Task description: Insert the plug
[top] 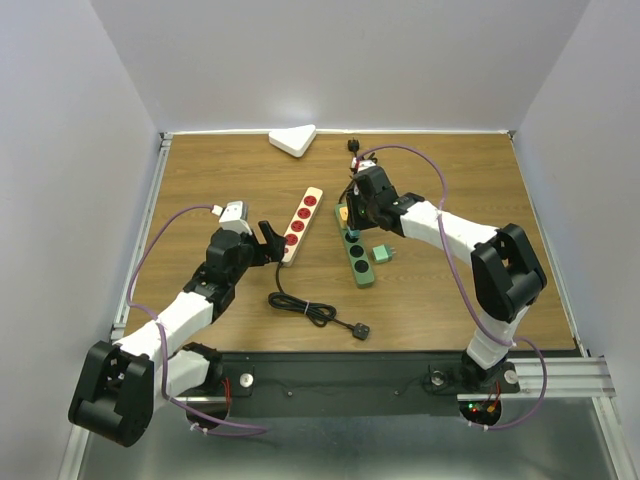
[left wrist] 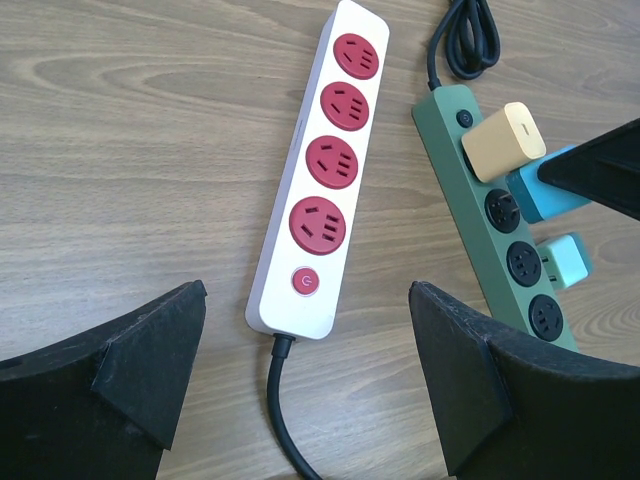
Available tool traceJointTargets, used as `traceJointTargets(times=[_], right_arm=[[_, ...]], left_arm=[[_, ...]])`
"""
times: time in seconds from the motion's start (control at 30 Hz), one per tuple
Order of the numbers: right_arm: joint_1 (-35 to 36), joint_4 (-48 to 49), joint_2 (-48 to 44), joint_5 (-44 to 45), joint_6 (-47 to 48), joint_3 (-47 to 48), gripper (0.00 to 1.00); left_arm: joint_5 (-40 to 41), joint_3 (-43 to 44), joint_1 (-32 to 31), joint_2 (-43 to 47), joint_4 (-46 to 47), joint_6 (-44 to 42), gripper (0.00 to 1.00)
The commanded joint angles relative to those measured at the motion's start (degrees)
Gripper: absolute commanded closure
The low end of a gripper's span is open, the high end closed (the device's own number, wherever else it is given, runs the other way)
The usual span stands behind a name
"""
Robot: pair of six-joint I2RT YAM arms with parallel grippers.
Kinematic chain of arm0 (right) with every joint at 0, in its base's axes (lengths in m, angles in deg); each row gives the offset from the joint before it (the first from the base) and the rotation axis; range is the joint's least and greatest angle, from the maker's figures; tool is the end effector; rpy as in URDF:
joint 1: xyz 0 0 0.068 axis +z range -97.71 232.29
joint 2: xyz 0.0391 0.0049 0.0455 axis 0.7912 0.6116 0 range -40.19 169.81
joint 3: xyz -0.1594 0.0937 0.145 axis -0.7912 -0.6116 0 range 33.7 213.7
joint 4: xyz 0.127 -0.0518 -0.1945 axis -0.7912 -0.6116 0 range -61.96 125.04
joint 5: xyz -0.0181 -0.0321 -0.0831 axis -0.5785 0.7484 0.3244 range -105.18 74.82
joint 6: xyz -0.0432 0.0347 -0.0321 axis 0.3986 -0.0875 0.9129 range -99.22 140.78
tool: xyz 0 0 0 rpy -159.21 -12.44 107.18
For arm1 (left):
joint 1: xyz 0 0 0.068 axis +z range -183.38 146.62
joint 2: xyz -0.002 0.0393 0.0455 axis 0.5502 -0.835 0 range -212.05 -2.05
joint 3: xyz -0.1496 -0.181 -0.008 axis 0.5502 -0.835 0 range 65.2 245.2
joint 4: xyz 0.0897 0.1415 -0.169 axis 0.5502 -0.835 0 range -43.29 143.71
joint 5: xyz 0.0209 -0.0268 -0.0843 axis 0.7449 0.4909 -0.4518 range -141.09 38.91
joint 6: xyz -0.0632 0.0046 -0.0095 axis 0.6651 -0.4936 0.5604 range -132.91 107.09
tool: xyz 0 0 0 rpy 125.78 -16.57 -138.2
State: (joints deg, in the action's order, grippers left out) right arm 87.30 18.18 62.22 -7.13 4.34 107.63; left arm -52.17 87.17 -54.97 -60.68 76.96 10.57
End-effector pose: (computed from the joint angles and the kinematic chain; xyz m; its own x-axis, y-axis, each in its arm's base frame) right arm 0.3125 0.2103 0.1933 -0.6967 -0.1458 -0.7024 -0.3026 0.9475 0.1034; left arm 0.2185 -0.0875 0.1935 -0.3511 -0.2896 -0.8904 0.2671 0.8805 -0.3917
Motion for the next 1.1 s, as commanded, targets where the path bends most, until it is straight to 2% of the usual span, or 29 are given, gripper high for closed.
traceJointTargets(times=[0.0,0.4,1.07], right_arm=[[0.6,2.6,0.9,1.6,-0.9,1.5,1.00],[1.4,2.5,0.2,1.0,-2.4,0.4,1.00],[3.0,-1.9,-0.5,8.6,-1.3,1.0,1.00]], left_arm=[[-0.8,-0.8,0.6,1.2,1.8,-1.2,0.06],[-1.4,-1.0,0.9,0.9,2.3,-1.3,0.06],[-1.9,-1.2,1.3,1.7,2.2,-1.3,0.06]])
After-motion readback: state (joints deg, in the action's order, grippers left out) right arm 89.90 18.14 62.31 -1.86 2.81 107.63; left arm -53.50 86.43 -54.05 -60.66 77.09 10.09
